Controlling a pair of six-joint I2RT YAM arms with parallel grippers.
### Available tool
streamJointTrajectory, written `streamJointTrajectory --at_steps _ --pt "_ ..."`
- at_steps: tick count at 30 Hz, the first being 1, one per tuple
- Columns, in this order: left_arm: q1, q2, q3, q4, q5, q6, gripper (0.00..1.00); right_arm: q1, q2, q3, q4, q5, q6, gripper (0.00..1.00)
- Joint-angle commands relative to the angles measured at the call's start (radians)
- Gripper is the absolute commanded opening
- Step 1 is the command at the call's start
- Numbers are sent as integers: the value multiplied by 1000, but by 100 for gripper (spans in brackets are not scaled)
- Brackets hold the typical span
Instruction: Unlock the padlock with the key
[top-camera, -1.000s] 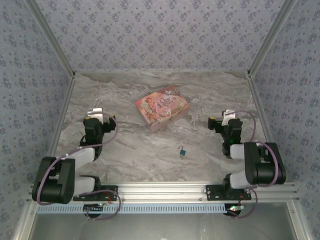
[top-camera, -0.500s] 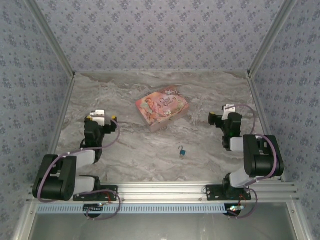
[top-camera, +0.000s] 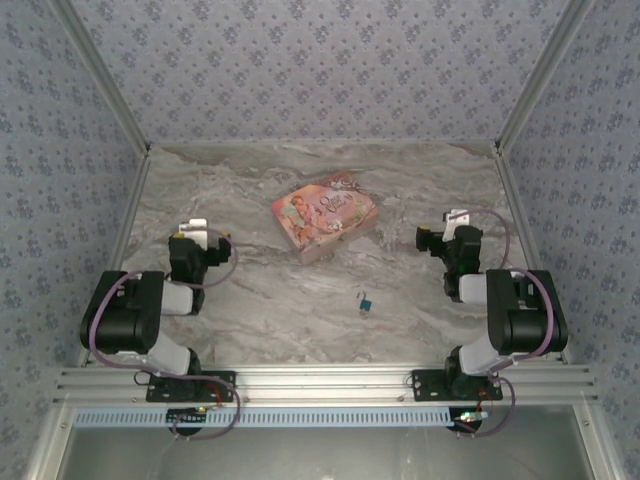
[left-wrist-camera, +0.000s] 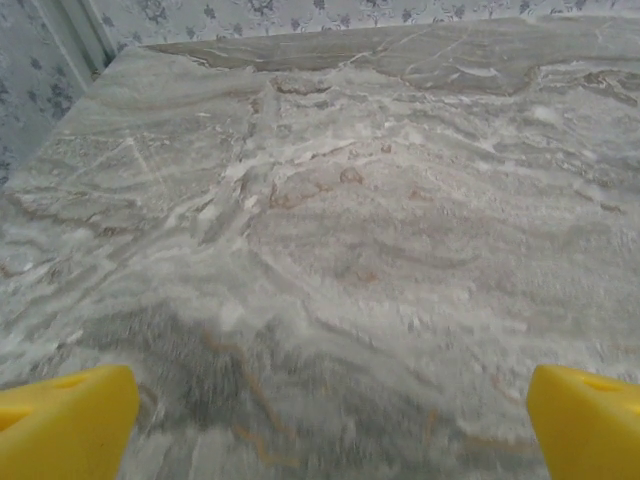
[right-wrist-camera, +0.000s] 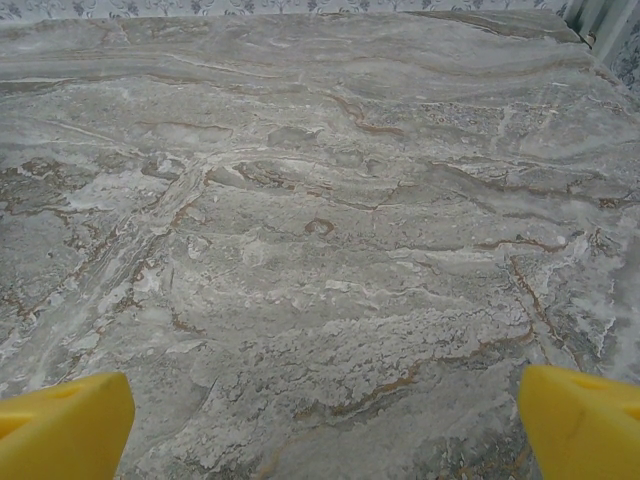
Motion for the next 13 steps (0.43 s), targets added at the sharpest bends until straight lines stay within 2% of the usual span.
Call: streamJointTrajectory --at_steps 1,13 --pt "69 -3 62 -90 83 -63 99 0 2 10 -2 15 -8 100" --pt "53 -3 70 -106 56 -54 100 0 2 12 -4 15 -7 100"
